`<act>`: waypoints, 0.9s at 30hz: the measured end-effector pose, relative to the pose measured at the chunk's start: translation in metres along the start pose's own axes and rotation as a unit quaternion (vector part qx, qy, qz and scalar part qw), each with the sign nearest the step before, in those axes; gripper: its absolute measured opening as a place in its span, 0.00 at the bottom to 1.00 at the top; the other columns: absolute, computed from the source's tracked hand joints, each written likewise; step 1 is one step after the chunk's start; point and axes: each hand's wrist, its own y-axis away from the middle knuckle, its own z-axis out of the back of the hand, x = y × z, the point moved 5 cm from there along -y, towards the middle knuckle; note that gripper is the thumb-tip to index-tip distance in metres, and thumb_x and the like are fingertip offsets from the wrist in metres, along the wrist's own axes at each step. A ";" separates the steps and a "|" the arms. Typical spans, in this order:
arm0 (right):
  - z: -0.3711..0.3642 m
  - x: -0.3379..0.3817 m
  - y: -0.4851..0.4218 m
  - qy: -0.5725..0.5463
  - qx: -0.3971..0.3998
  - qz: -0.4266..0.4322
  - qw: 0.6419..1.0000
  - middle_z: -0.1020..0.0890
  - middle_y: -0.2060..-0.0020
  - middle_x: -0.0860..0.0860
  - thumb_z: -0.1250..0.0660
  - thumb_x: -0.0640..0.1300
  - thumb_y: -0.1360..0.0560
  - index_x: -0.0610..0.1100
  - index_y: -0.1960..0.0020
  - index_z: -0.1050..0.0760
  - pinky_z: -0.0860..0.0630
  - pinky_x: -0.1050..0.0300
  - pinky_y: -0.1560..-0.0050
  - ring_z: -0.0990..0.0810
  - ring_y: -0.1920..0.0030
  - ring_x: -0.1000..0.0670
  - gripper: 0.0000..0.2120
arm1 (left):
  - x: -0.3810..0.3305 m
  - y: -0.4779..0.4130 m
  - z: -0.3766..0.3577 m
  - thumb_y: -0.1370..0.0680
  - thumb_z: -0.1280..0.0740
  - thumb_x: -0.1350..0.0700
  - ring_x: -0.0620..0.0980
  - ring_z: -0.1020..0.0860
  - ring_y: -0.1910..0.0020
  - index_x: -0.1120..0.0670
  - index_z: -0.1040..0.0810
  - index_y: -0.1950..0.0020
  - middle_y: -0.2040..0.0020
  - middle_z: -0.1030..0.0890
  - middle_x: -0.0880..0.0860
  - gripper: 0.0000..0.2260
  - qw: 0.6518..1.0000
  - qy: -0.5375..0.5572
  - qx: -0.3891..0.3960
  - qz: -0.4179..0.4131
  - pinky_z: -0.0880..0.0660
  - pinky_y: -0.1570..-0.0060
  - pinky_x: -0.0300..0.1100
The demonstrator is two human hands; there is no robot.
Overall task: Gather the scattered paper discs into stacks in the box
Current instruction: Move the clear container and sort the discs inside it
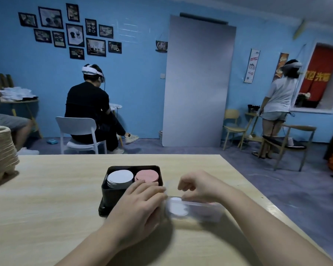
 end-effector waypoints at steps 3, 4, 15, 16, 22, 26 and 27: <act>-0.007 0.000 -0.004 0.018 0.068 0.016 0.997 0.16 0.44 0.54 0.23 0.42 0.26 0.47 0.38 0.19 0.21 0.59 0.41 0.20 0.46 0.59 0.17 | -0.001 -0.002 -0.015 0.21 0.36 0.49 0.48 0.25 0.29 0.45 0.22 0.32 0.31 0.21 0.42 0.17 1.000 -0.001 0.027 0.004 0.38 0.27 0.51; -0.011 -0.001 -0.005 0.036 0.089 0.024 0.995 0.17 0.41 0.54 0.24 0.42 0.27 0.48 0.36 0.20 0.21 0.56 0.38 0.20 0.43 0.58 0.20 | 0.000 -0.001 -0.017 0.21 0.37 0.49 0.48 0.26 0.28 0.44 0.22 0.32 0.31 0.22 0.41 0.17 1.000 0.007 0.027 0.009 0.39 0.26 0.51; -0.022 -0.002 -0.008 0.041 0.109 0.069 0.991 0.20 0.40 0.60 0.17 0.50 0.34 0.55 0.34 0.23 0.23 0.58 0.39 0.22 0.40 0.58 0.30 | 0.002 0.003 -0.020 0.20 0.36 0.52 0.46 0.29 0.26 0.42 0.21 0.34 0.34 0.21 0.35 0.15 0.998 0.058 -0.002 0.024 0.43 0.23 0.57; -0.022 -0.002 -0.007 0.037 0.104 0.075 0.991 0.20 0.41 0.61 0.18 0.50 0.33 0.55 0.34 0.23 0.23 0.58 0.39 0.22 0.41 0.59 0.30 | 0.002 0.003 -0.019 0.20 0.36 0.52 0.46 0.29 0.26 0.42 0.21 0.35 0.35 0.21 0.35 0.15 0.998 0.061 -0.001 0.024 0.43 0.23 0.56; -0.011 -0.008 0.002 -0.069 0.101 0.048 0.991 0.19 0.42 0.59 0.21 0.40 0.29 0.53 0.35 0.21 0.22 0.56 0.36 0.20 0.39 0.58 0.25 | -0.001 0.005 -0.014 0.21 0.35 0.51 0.45 0.31 0.24 0.42 0.20 0.35 0.35 0.21 0.36 0.14 0.997 0.067 0.013 0.027 0.44 0.22 0.53; -0.001 -0.013 0.010 -0.122 0.088 0.022 0.988 0.19 0.42 0.59 0.22 0.35 0.28 0.52 0.38 0.22 0.20 0.53 0.36 0.19 0.39 0.55 0.23 | 0.000 0.005 -0.012 0.21 0.35 0.51 0.44 0.32 0.23 0.42 0.22 0.33 0.33 0.23 0.36 0.17 0.997 0.069 0.022 0.026 0.42 0.23 0.50; 0.000 -0.014 0.011 -0.129 0.076 0.019 0.989 0.19 0.42 0.57 0.22 0.35 0.28 0.50 0.38 0.22 0.20 0.55 0.38 0.19 0.40 0.54 0.23 | 0.001 0.006 -0.012 0.21 0.35 0.51 0.44 0.32 0.24 0.42 0.22 0.32 0.32 0.23 0.37 0.17 0.997 0.068 0.021 0.025 0.41 0.23 0.50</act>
